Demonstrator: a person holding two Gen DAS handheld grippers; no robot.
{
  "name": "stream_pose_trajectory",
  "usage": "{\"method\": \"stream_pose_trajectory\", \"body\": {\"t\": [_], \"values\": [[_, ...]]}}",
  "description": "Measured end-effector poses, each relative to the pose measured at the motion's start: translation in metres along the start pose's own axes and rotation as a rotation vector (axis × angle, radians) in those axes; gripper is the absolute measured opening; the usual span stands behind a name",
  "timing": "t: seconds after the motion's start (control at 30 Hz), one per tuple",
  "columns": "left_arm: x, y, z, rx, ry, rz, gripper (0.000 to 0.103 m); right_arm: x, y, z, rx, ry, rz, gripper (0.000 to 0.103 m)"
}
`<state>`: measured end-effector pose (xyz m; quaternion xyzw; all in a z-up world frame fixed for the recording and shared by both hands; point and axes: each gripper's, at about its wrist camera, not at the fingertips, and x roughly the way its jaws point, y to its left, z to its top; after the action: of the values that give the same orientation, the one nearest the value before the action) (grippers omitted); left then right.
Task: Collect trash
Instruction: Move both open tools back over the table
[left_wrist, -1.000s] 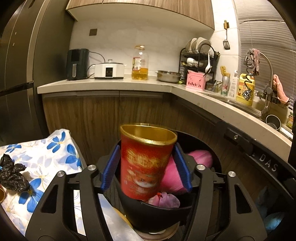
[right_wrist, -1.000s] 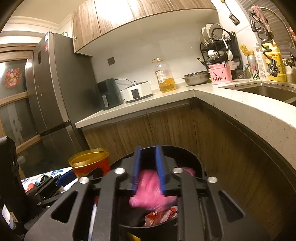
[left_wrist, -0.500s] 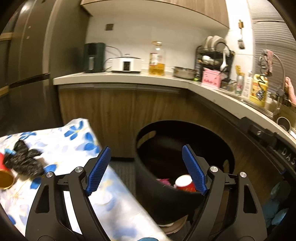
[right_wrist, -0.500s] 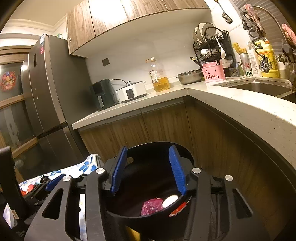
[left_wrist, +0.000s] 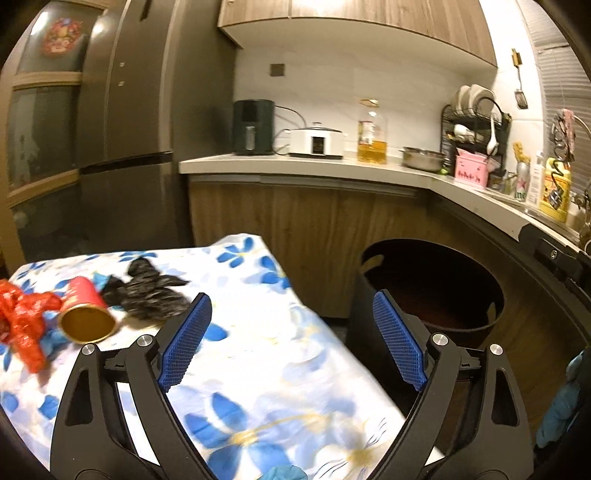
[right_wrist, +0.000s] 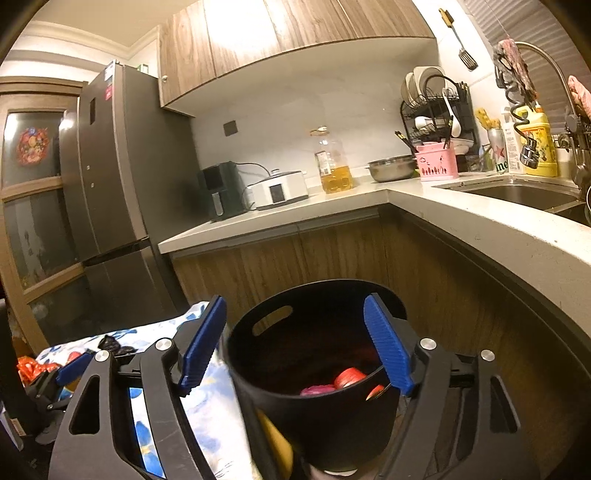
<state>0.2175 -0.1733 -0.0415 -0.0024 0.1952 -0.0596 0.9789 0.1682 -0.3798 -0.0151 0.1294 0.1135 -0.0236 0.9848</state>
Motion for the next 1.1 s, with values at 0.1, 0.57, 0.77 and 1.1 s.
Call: {"method": "stream_pose_trajectory", "body": {"t": [0.1, 0.57, 0.77, 1.1], "values": [[-0.014, 0.015, -0.004, -0.022, -0.013, 0.036, 0.087, -0.007, 0.011, -0.004, -0.007, 0.002, 0.017, 0.076], [-0.066, 0.114, -0.029, -0.088, -0.059, 0.331, 0.087, -0.014, 0.082, -0.032, -0.042, 0.057, 0.164, 0.076], [-0.082, 0.160, -0.040, -0.139, -0.059, 0.431, 0.087, -0.010, 0.124, -0.046, -0.067, 0.090, 0.248, 0.076], [-0.092, 0.220, -0.054, -0.209, -0.063, 0.503, 0.087, -0.006, 0.185, -0.069, -0.118, 0.138, 0.353, 0.076]]}}
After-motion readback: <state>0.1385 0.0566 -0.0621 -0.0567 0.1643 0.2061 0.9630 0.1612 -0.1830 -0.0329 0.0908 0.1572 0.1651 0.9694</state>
